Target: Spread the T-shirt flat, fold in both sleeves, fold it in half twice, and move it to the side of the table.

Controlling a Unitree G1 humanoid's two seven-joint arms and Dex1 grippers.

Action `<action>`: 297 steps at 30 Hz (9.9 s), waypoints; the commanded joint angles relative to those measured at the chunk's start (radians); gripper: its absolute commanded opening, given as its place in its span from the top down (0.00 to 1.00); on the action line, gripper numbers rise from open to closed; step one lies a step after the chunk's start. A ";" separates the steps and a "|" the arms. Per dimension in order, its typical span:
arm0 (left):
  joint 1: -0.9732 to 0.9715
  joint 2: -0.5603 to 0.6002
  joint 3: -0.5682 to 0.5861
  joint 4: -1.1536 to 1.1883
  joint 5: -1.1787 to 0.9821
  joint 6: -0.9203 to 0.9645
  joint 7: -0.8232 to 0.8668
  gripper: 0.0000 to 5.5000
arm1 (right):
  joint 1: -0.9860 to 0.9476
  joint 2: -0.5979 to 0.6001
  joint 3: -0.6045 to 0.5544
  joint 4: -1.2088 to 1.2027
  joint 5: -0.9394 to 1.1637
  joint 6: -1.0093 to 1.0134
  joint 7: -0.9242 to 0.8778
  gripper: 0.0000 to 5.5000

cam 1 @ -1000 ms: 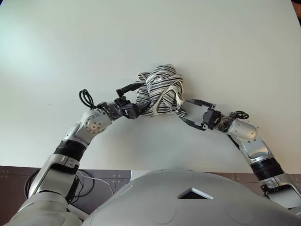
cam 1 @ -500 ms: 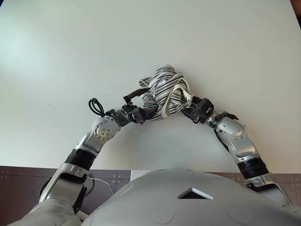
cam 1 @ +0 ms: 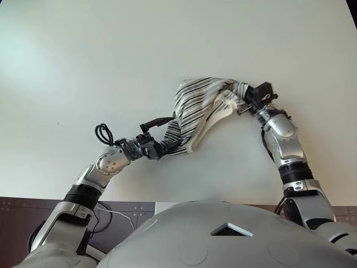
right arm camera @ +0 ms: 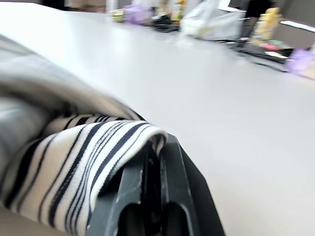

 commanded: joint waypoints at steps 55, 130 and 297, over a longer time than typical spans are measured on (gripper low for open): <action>-0.132 0.086 0.136 0.173 0.129 -0.028 -0.018 0.27 | -0.029 -0.320 0.259 0.180 -0.445 -0.304 0.029 0.39; -0.280 -0.189 -0.199 0.111 0.485 0.183 0.159 0.27 | 0.067 -0.420 0.290 -0.155 -0.006 -0.358 0.518 0.39; -1.280 -0.272 0.120 0.995 0.367 0.539 0.602 0.98 | -1.036 -0.104 -0.115 0.844 -0.293 -0.145 -0.331 0.98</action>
